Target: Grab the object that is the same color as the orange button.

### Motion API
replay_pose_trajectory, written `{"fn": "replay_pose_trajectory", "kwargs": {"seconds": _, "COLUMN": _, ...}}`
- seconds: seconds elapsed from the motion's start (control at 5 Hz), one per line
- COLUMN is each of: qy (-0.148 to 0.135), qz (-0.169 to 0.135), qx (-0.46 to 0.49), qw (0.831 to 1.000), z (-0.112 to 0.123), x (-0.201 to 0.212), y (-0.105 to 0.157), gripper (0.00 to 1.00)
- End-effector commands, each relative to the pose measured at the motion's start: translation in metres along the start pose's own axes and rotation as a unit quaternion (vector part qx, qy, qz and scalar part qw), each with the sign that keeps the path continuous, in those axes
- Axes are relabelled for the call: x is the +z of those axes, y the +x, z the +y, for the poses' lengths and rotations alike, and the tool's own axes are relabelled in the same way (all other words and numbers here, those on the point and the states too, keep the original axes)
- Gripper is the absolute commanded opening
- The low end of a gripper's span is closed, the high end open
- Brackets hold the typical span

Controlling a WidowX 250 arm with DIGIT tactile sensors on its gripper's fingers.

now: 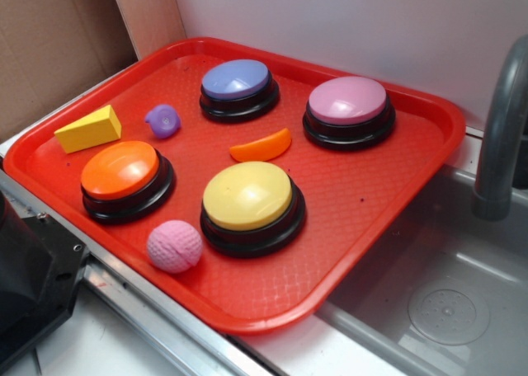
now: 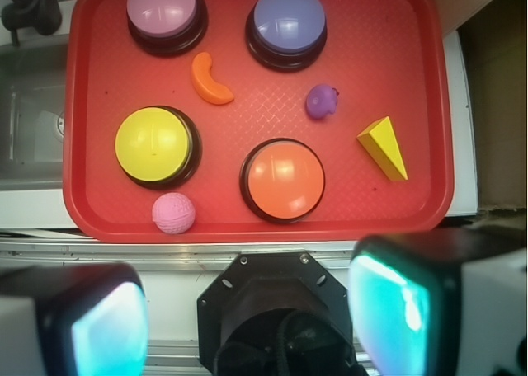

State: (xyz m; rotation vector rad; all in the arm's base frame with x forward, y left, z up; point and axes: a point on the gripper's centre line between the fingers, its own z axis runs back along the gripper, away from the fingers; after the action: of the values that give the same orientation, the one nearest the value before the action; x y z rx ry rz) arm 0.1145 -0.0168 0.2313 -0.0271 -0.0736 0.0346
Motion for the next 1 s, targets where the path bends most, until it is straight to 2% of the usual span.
{"fn": "replay_pose_trajectory", "kwargs": {"seconds": 0.0, "qy": 0.003, "qz": 0.005, "qx": 0.02, "qw": 1.0, "z": -0.024, "x": -0.021, "y": 0.037, "gripper": 1.0}}
{"fn": "replay_pose_trajectory", "kwargs": {"seconds": 0.2, "qy": -0.003, "qz": 0.013, "qx": 0.007, "qw": 1.0, "z": -0.035, "x": -0.044, "y": 0.064, "gripper": 1.0}}
{"fn": "replay_pose_trajectory", "kwargs": {"seconds": 0.4, "qy": -0.016, "qz": 0.001, "qx": 0.013, "qw": 1.0, "z": -0.041, "x": -0.066, "y": 0.085, "gripper": 1.0}}
{"fn": "replay_pose_trajectory", "kwargs": {"seconds": 0.6, "qy": -0.032, "qz": -0.004, "qx": 0.002, "qw": 0.999, "z": -0.042, "x": -0.092, "y": 0.1, "gripper": 1.0}}
{"fn": "replay_pose_trajectory", "kwargs": {"seconds": 0.8, "qy": -0.03, "qz": -0.01, "qx": 0.0, "qw": 1.0, "z": -0.039, "x": -0.115, "y": 0.111, "gripper": 1.0}}
